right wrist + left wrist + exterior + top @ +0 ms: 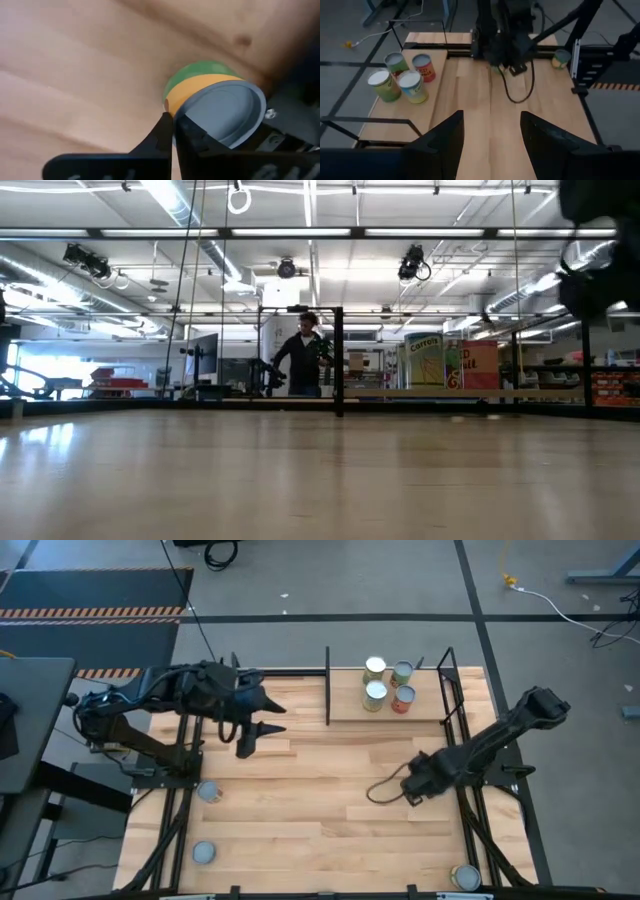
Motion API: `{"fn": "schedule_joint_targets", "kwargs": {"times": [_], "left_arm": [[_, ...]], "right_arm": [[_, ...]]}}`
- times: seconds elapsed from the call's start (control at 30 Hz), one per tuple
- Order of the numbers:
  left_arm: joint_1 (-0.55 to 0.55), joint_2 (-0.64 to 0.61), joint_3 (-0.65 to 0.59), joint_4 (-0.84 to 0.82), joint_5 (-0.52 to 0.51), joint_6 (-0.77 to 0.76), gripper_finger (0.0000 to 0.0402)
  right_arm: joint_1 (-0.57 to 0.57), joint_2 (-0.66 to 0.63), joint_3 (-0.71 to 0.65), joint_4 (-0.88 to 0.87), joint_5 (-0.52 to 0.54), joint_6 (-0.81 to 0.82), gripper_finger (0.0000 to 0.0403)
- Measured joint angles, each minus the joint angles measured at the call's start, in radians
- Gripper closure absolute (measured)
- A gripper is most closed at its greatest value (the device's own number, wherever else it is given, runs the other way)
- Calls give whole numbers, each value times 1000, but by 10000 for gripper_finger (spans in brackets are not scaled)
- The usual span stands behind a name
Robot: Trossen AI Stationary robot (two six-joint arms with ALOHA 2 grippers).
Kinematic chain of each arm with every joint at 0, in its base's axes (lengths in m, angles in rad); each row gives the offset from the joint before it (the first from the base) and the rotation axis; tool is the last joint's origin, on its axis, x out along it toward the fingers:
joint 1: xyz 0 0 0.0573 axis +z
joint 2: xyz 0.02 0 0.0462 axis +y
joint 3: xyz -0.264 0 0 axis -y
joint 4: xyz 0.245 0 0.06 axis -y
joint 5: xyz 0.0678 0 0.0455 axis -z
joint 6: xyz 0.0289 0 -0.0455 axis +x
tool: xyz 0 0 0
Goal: Pick and place cans onto a shelf
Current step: Put the small yellow/green can on the shelf
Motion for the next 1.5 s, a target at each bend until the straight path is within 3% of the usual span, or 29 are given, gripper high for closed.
{"fn": "schedule_joint_targets", "kwargs": {"times": [0.13, 0.37, 0.5, 0.6, 0.77, 0.93, 1.2, 1.5], "left_arm": [[-24, -7, -1, -8, -28, 15, 203], [-57, -3, -1, -11, -39, 10, 203], [-80, -3, -1, -10, -81, -4, 203], [-96, -3, -1, -8, -136, -17, 203], [-102, -3, -1, -6, -196, -17, 203], [-99, -3, -1, 29, -242, -10, 203], [-99, -3, -1, 78, -248, 14, 203], [-101, 16, -2, 76, -248, 10, 203]], "right_arm": [[-120, -51, 171, -167, 103, -165, 396], [-406, -88, 472, -404, 346, -769, 395], [-636, -84, 558, -475, 433, -1052, 395], [-850, -78, 568, -438, 434, -1175, 395], [-1176, -28, 570, -247, 407, -1191, 395], [-1380, 82, 570, -54, 318, -1164, 395], [-1486, 268, 570, -39, 251, -960, 395], [-1586, 310, 588, 33, 122, -763, 394]]}}
